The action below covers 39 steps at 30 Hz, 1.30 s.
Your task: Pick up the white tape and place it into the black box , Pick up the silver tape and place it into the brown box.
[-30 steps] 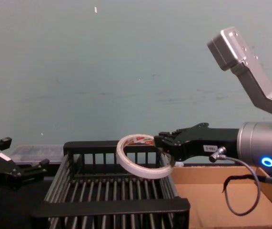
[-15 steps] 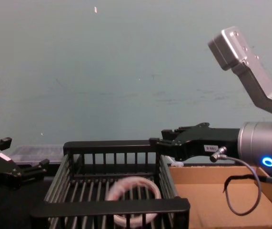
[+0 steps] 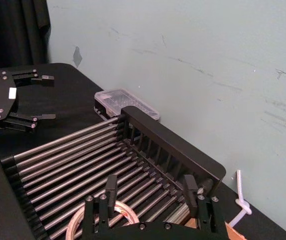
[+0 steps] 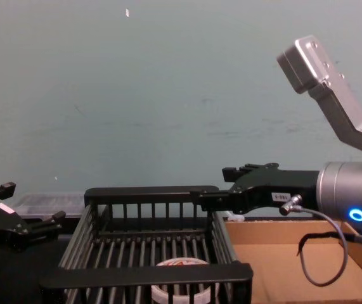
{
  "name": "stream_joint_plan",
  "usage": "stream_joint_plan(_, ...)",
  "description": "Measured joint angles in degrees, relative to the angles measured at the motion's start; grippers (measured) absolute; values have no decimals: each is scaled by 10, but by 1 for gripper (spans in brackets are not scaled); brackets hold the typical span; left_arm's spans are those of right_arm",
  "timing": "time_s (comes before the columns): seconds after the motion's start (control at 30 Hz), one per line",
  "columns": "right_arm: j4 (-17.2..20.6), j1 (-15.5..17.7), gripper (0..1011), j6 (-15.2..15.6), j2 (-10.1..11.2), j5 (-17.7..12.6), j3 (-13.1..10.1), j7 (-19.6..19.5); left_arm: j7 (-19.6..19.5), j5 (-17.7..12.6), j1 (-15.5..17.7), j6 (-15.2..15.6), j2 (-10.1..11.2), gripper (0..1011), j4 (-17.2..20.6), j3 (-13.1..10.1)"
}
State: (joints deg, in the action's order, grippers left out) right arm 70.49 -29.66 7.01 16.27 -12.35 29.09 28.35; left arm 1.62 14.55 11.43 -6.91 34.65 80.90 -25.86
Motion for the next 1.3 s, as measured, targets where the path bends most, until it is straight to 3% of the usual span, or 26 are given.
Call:
stream_joint_plan(0.07,0,0,898,0,0,0,0,0,0,0,0,0,0,1001,0,0)
stream_joint_plan(0.23,0,0,1003,0,0,0,0,0,0,0,0,0,0,1001,0,0)
stream_joint_plan(0.77,21,8,1002,7,12,-9,-6,0,0,0,0,0,0,1001,0,0)
stream_joint_plan(1.07,91,48,1003,22,54,-27,-25,-1,0,0,0,0,0,1001,0,0)
stream_joint_plan(1.3,170,106,1003,34,108,-33,-44,-10,0,0,0,0,0,1001,0,0)
